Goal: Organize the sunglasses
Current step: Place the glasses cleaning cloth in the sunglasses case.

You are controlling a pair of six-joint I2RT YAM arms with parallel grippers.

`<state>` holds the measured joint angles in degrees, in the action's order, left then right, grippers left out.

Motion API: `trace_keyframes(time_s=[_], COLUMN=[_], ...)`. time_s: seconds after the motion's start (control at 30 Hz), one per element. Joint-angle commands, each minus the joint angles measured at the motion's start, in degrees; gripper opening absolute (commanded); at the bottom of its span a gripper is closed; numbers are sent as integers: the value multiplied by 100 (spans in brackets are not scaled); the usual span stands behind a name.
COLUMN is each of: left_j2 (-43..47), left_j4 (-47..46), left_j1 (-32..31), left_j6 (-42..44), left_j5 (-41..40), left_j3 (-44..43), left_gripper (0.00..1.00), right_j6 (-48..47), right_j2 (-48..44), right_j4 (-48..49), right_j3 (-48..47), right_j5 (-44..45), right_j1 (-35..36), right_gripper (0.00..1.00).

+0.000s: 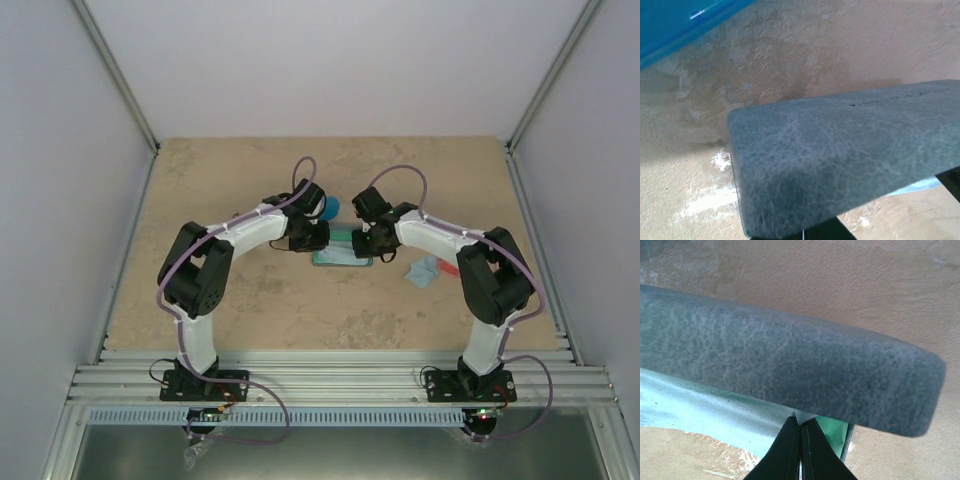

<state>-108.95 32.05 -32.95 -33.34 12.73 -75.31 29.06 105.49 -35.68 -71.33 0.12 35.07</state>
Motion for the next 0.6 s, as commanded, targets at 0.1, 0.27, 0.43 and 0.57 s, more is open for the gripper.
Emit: trace_keyframes(time_s=[0.1,0.27,0.43,0.57], left_j2=[-198,-252,-324,-346], left_j4=[287,293,297,299], left_j1=[57,74,86,93], left_j6=[179,206,217,221], left_j5=[3,-92,-113,-204], left_j3=[-199,-234,-240,-248], left_gripper=[0,0,0,0], right_j6=[-145,-187,-204,-204], right_j2=[165,256,356,387], right_j4=[-105,-69,-49,-13], right_j3=[-167,-227,-241,-232], right_j5=[-2,-2,4,2], right_j1=[-95,-122,-132,-132], right_gripper=[1,1,2,5])
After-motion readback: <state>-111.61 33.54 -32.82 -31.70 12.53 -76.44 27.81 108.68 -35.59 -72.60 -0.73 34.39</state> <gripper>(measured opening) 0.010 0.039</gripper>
